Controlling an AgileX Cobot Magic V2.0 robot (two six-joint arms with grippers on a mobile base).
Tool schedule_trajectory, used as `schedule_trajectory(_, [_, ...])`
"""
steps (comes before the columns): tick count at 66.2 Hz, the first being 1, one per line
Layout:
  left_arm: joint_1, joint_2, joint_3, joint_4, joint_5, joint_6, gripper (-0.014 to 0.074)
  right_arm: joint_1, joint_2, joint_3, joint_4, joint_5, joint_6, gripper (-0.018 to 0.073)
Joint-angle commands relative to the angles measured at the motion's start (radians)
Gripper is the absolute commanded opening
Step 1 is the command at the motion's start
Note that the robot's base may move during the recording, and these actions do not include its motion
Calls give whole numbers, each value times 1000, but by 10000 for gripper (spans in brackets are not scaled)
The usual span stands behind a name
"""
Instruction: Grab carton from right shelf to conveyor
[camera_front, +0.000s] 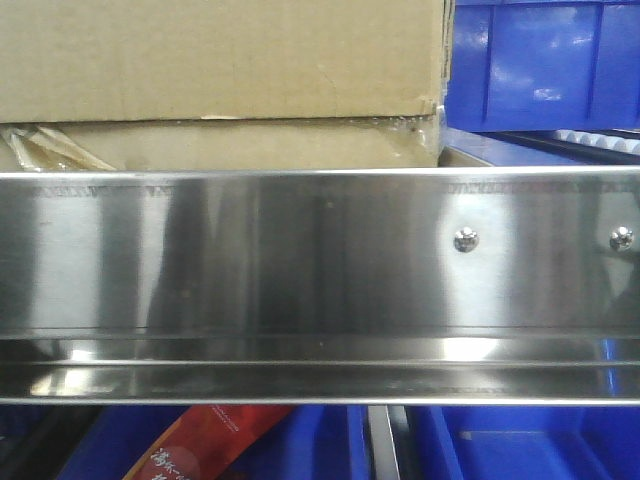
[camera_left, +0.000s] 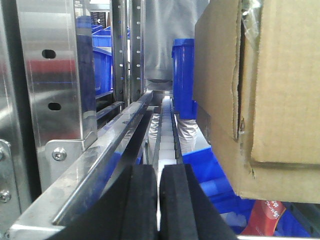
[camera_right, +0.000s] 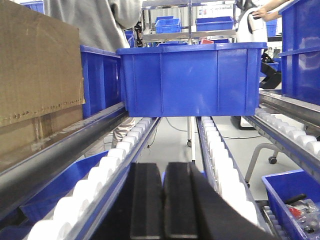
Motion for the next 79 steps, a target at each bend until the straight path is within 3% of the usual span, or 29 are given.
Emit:
schedule_trajectory(1, [-5,-3,-3,-4,-17,0,15,1,-3,-1,2,-19,-3,-69])
schedule_trajectory(41, [-5,-3,-3,-4,-46,0,15,1,-3,-1,2,-40,-3,-69])
schedule_trajectory(69, [-5,-3,-4,-26,-119,0,15,1,-3,-1,2,-259,-3,-69])
schedule_trajectory(75, [-5,-3,-89,-26,-81,0,15,1,-3,-35,2,-232,-3,-69])
schedule_trajectory(79, [-5,-3,-163,-20,-17,0,15,1,-3,-117,2,-142,-3,-69])
